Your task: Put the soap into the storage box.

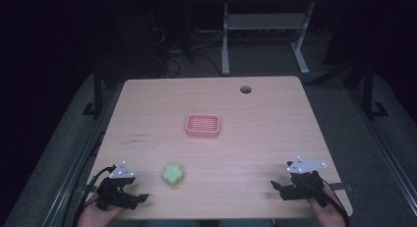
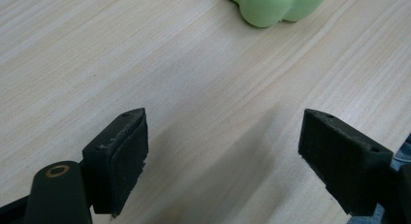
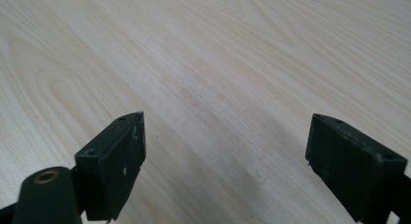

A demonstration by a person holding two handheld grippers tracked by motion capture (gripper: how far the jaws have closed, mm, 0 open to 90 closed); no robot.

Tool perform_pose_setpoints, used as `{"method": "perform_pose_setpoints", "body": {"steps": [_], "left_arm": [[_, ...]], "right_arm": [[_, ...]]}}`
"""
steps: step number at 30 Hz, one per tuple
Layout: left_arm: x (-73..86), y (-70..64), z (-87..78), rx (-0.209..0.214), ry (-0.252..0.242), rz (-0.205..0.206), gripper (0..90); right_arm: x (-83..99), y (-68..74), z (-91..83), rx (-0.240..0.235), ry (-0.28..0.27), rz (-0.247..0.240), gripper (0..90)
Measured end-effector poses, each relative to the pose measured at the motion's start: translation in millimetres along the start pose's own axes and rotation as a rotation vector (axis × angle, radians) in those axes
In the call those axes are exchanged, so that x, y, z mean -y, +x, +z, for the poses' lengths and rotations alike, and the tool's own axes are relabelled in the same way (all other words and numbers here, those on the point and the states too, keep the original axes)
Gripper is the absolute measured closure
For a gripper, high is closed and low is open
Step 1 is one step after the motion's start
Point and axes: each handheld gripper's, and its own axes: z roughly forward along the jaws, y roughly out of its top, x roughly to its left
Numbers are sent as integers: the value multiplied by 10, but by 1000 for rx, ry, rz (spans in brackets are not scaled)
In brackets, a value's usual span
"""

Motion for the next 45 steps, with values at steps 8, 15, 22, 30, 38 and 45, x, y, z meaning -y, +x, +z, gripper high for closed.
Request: {"method": "perform_pose_setpoints", "body": {"steps": [8, 15, 22, 30, 38, 45], "left_arm": [[-45, -44, 24, 21, 5, 17, 179], [-122, -102, 39, 26, -2, 37, 179], [-209, -139, 51, 32, -3, 48, 179], [-328, -167, 55, 31, 11, 65, 179], [-461, -218, 93, 32, 34, 88, 179], [-579, -293, 151, 47, 41, 109, 179]], "right_arm": [[8, 3, -13, 2, -5, 8, 138], [10, 0, -10, 4, 1, -10, 138], [12, 5, -13, -1, -2, 7, 138], [26, -6, -21, 2, -2, 3, 138], [31, -4, -17, -1, 1, 17, 139], [33, -5, -20, -4, -5, 24, 139]]}}
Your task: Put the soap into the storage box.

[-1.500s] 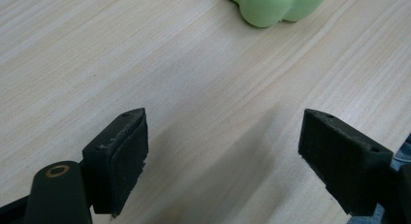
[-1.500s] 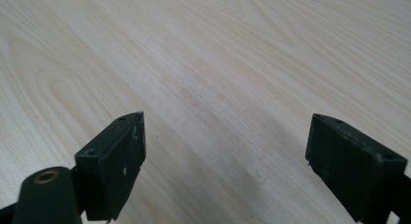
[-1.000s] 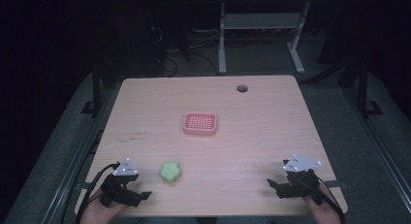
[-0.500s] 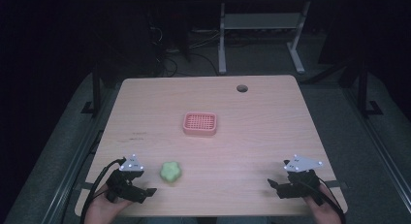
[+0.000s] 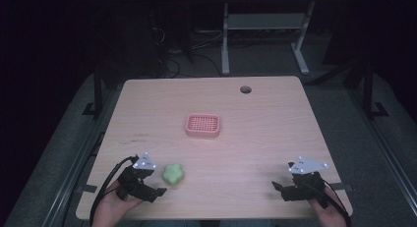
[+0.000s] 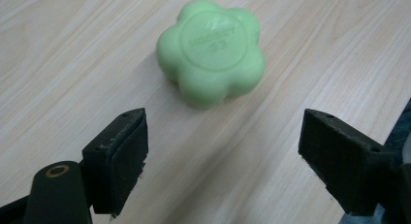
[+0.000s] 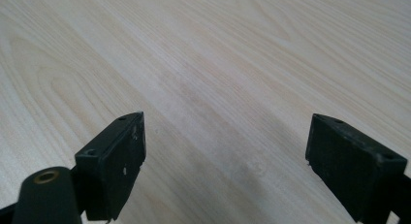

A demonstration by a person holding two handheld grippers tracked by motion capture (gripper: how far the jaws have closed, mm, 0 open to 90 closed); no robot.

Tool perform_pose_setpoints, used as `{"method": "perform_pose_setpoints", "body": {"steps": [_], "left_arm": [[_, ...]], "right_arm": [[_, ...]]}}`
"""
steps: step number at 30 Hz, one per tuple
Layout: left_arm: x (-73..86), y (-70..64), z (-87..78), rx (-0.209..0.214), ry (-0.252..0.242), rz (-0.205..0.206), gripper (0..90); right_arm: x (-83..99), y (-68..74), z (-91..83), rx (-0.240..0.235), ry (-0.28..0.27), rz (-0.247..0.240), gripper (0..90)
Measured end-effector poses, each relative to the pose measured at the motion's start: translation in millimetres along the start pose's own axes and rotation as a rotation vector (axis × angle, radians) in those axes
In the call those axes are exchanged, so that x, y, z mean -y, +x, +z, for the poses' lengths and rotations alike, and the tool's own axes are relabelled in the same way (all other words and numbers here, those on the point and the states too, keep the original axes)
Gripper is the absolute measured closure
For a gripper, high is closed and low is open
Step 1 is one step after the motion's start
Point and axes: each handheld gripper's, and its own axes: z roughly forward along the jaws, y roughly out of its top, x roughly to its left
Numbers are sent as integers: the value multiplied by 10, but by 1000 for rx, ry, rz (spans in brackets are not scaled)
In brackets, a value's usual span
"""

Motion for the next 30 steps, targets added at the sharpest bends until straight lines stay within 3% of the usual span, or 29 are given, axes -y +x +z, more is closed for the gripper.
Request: {"method": "perform_pose_setpoints", "body": {"steps": [14, 19, 30], "left_arm": [[-232, -17, 129, 18, 12, 13, 179], [-297, -15, 193, 6, 31, 28, 179], [-411, 40, 275, 11, 50, 3, 179]], "right_arm": [[-3, 2, 2, -4, 3, -4, 138], [-3, 0, 1, -6, 3, -4, 138], [-2, 0, -3, -8, 4, -2, 138]]}}
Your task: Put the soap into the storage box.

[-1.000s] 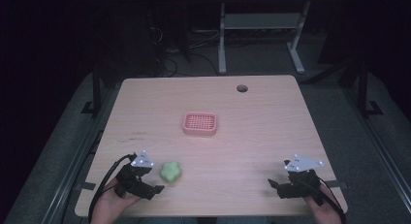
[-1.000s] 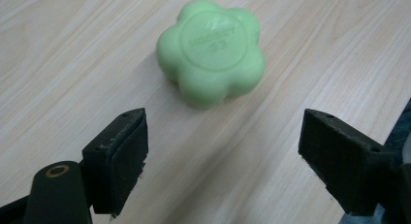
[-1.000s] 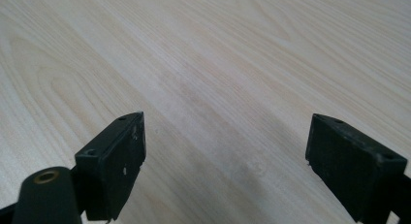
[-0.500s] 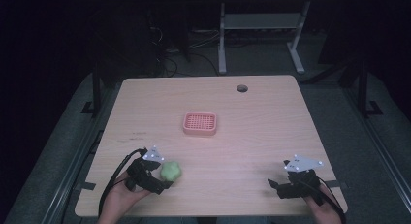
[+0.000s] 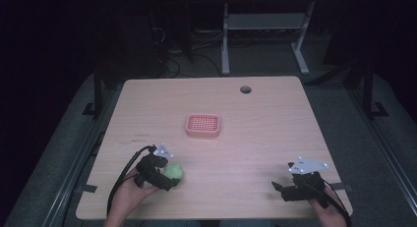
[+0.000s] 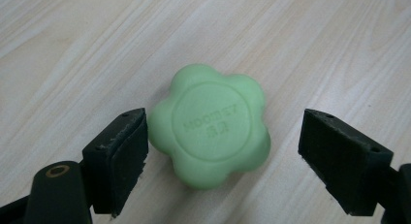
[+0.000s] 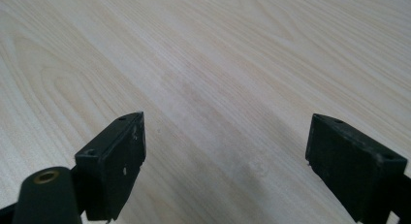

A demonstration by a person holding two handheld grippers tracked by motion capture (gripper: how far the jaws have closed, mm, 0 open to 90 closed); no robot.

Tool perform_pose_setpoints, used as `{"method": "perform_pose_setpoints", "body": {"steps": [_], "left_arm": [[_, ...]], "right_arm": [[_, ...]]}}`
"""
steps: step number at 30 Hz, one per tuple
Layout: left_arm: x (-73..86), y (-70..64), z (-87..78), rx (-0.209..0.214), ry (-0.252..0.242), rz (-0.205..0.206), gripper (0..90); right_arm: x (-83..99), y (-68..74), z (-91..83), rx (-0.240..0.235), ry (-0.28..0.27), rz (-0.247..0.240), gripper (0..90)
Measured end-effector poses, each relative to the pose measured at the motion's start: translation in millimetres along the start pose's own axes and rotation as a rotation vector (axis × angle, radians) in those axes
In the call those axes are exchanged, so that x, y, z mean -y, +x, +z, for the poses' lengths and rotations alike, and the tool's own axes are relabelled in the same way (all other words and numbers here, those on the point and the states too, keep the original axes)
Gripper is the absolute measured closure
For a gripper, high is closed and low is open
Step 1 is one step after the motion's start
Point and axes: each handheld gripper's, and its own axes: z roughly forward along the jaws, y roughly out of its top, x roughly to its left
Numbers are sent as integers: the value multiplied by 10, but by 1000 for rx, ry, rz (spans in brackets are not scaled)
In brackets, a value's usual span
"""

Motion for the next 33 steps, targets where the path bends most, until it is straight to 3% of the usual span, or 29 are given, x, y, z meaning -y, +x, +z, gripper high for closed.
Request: {"method": "perform_pose_setpoints", "body": {"steps": [15, 33], "left_arm": [[-55, 88, 169, -3, 83, -29, 181], [-141, 24, 260, -37, 151, -1, 237]], "right_arm": [[-3, 6, 1, -3, 4, -8, 138], [-3, 8, 1, -4, 7, -12, 138]]}}
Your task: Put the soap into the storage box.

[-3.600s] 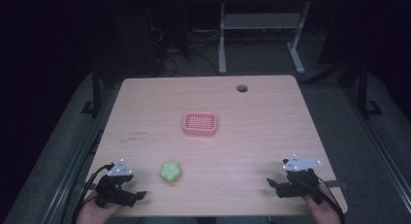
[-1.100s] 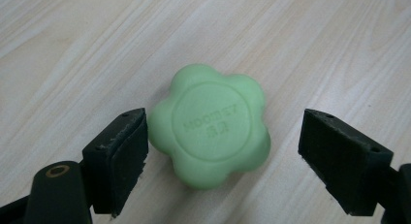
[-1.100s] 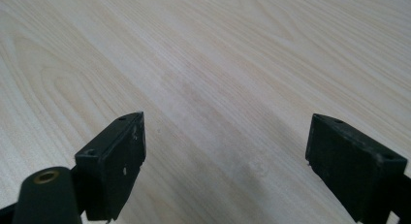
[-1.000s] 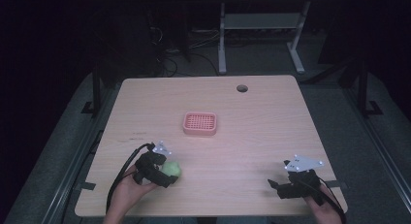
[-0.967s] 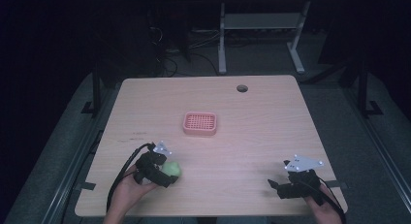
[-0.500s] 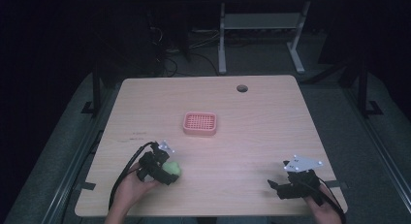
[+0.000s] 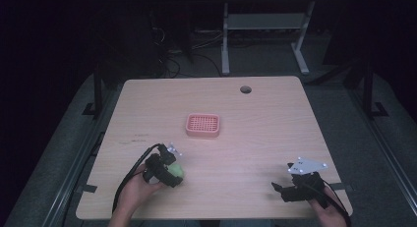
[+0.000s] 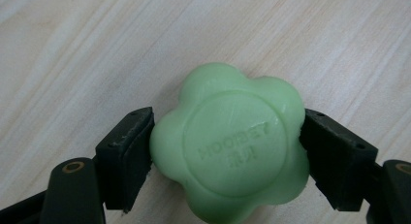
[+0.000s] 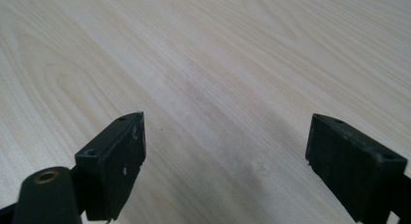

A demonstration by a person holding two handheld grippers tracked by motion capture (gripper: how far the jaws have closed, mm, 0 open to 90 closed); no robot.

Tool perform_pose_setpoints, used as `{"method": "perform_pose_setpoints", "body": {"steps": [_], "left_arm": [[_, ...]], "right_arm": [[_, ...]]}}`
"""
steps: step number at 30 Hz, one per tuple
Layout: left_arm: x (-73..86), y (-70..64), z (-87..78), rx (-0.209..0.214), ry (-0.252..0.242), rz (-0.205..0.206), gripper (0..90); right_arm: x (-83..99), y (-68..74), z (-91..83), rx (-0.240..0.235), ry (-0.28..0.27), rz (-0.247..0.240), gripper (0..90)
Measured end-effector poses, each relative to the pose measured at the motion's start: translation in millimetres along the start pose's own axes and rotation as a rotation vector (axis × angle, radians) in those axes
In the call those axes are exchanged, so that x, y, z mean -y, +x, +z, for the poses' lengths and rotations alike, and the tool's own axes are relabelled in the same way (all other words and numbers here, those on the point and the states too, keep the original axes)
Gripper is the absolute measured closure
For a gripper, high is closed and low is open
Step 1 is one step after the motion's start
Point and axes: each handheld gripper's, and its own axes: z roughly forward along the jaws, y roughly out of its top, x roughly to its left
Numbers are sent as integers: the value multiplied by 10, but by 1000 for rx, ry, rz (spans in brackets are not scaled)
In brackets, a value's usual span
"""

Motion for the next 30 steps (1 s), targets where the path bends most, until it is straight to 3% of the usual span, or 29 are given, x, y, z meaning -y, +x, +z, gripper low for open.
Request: {"method": "perform_pose_setpoints", "body": {"steps": [30], "left_arm": [[-21, -29, 36, -19, 27, -11, 258]], "right_arm": [[-1, 3, -6, 0, -6, 8, 138]]}}
